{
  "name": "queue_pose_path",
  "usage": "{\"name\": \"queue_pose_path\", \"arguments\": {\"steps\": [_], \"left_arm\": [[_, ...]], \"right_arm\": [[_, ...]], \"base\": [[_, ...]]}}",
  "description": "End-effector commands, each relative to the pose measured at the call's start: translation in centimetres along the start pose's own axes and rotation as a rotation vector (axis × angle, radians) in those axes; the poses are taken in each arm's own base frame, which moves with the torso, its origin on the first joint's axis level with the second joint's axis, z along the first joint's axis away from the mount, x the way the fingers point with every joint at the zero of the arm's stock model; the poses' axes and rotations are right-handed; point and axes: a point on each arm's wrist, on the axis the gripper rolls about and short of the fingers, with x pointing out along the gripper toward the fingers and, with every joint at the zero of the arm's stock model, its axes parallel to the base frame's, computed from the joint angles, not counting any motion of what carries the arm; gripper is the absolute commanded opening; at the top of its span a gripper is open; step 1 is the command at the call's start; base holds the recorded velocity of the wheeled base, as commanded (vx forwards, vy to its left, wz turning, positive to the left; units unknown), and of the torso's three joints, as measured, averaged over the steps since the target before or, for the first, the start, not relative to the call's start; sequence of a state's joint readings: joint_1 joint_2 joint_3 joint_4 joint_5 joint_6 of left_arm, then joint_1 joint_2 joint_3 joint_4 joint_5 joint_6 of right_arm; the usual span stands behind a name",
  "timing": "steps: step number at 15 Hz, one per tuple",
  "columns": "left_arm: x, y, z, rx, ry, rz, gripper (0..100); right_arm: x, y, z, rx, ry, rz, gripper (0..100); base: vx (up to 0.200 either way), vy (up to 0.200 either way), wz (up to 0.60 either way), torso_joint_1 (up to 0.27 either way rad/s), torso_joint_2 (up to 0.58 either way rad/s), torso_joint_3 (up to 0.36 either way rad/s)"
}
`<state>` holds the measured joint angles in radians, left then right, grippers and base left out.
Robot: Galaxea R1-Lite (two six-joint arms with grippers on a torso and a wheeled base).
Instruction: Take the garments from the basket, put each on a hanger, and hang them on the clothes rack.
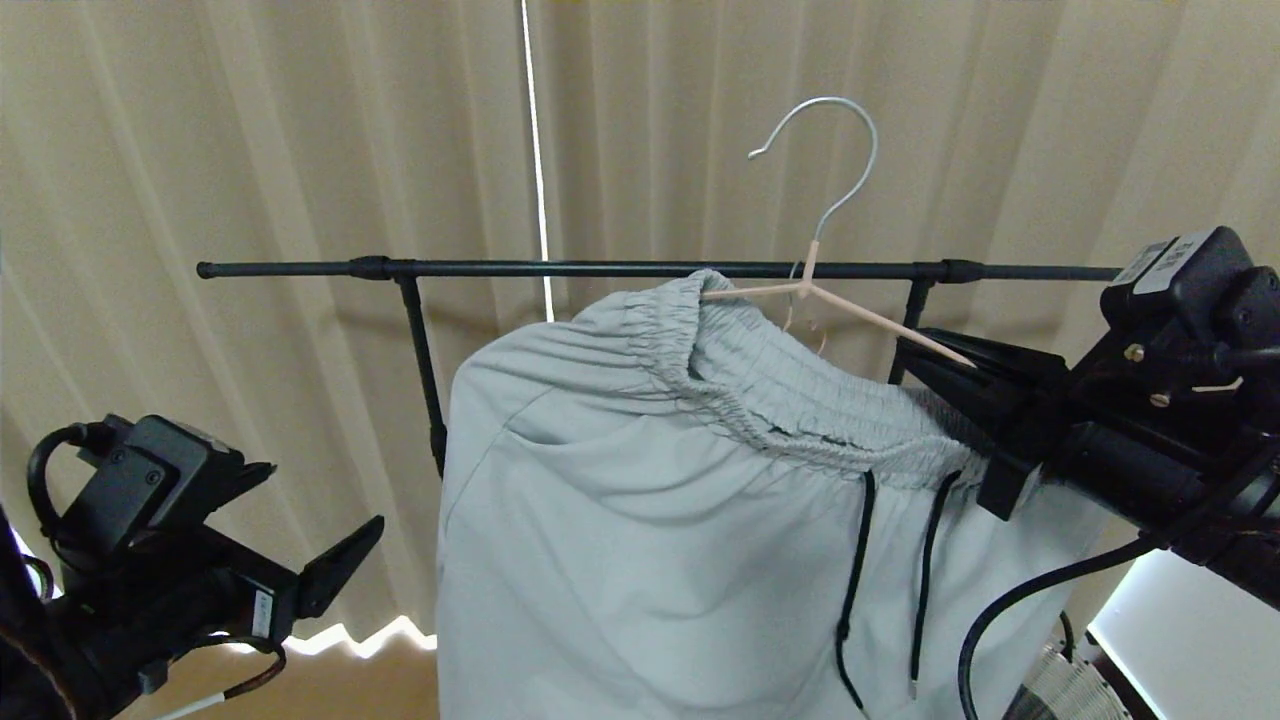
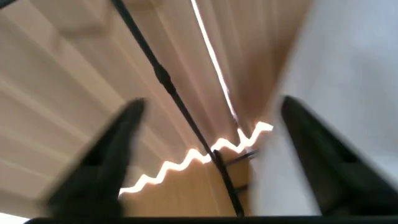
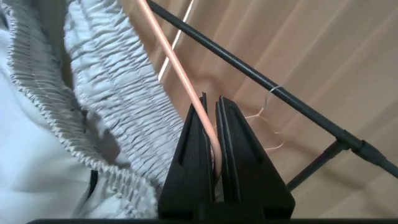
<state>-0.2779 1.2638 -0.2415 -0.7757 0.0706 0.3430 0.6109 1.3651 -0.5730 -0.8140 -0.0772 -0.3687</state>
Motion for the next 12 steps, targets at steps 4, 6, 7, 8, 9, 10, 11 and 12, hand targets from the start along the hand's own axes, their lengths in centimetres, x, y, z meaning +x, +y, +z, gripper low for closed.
{"name": "queue_pose_path", "arguments": {"steps": [4,6,7,8,9,10,11,12], "left_arm": [[-5.4,0.6,1.1,-0.019,-0.214,0.06,100],[-8.8,1.3,1.1,-0.031,-0.31,0.153,100],[-10.1,1.7,0.5,-0.034,-0.269,0.249,100],[-11.3,1.8,-0.4,-0.042,-0.207,0.323,100],[-12.6,1.6,-1.2,-0.053,-0.163,0.368,100],[-13.4,1.3,-1.8,-0.057,-0.135,0.382,100],[-14.4,0.9,-2.4,-0.062,-0.145,0.387,100],[-14.9,0.7,-2.6,-0.059,-0.171,0.392,100]], "right_arm": [[-0.1,0.2,-0.7,-0.008,0.07,0.006,0],[-0.4,0.2,-1.2,-0.014,0.124,-0.022,0],[-0.5,0.3,-1.4,-0.016,0.135,-0.026,0],[-0.5,0.2,-1.7,-0.017,0.149,-0.034,0],[-0.5,0.0,-2.0,-0.019,0.178,-0.046,0],[-0.5,-0.1,-2.2,-0.021,0.199,-0.047,0],[-0.6,-0.1,-2.4,-0.023,0.215,-0.046,0],[-0.6,-0.1,-2.5,-0.022,0.221,-0.055,0]], "base": [[0.0,0.0,0.0,0.0,0.0,0.0],[0.0,0.0,0.0,0.0,0.0,0.0],[0.0,0.0,0.0,0.0,0.0,0.0],[0.0,0.0,0.0,0.0,0.0,0.0],[0.0,0.0,0.0,0.0,0.0,0.0],[0.0,0.0,0.0,0.0,0.0,0.0],[0.0,0.0,0.0,0.0,0.0,0.0],[0.0,0.0,0.0,0.0,0.0,0.0]]}}
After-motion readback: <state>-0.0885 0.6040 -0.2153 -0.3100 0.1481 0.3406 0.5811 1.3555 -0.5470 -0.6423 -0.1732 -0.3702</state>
